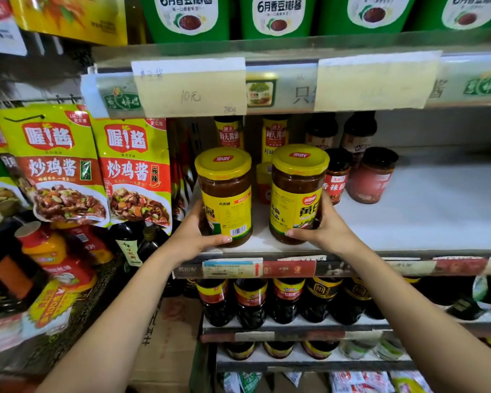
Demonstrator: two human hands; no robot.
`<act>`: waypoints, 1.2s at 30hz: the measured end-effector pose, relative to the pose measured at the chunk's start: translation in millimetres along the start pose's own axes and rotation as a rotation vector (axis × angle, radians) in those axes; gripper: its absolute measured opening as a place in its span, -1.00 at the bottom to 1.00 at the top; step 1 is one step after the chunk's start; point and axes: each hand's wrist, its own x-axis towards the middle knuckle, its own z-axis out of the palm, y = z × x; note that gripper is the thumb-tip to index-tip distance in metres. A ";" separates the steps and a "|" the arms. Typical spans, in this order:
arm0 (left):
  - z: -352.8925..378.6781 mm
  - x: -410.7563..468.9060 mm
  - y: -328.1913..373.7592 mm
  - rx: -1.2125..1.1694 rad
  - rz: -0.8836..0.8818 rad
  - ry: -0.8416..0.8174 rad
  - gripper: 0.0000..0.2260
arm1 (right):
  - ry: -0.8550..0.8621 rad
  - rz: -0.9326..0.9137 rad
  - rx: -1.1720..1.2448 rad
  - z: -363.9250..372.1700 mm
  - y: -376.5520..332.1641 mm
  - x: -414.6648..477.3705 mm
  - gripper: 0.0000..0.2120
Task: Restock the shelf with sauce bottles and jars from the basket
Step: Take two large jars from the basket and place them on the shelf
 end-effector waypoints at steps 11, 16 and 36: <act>13.8 -7.0 -5.1 0.009 -0.014 0.260 -0.09 | 0.015 -0.011 -0.024 -0.2 4.8 1.2 -0.06; 22.5 -5.1 -4.7 0.110 -0.013 0.432 -0.09 | 0.012 0.000 -0.022 0.0 4.1 1.1 -0.03; 20.2 -1.3 -11.0 0.188 0.023 0.312 -0.13 | 0.018 0.003 -0.027 0.6 3.1 0.4 -0.02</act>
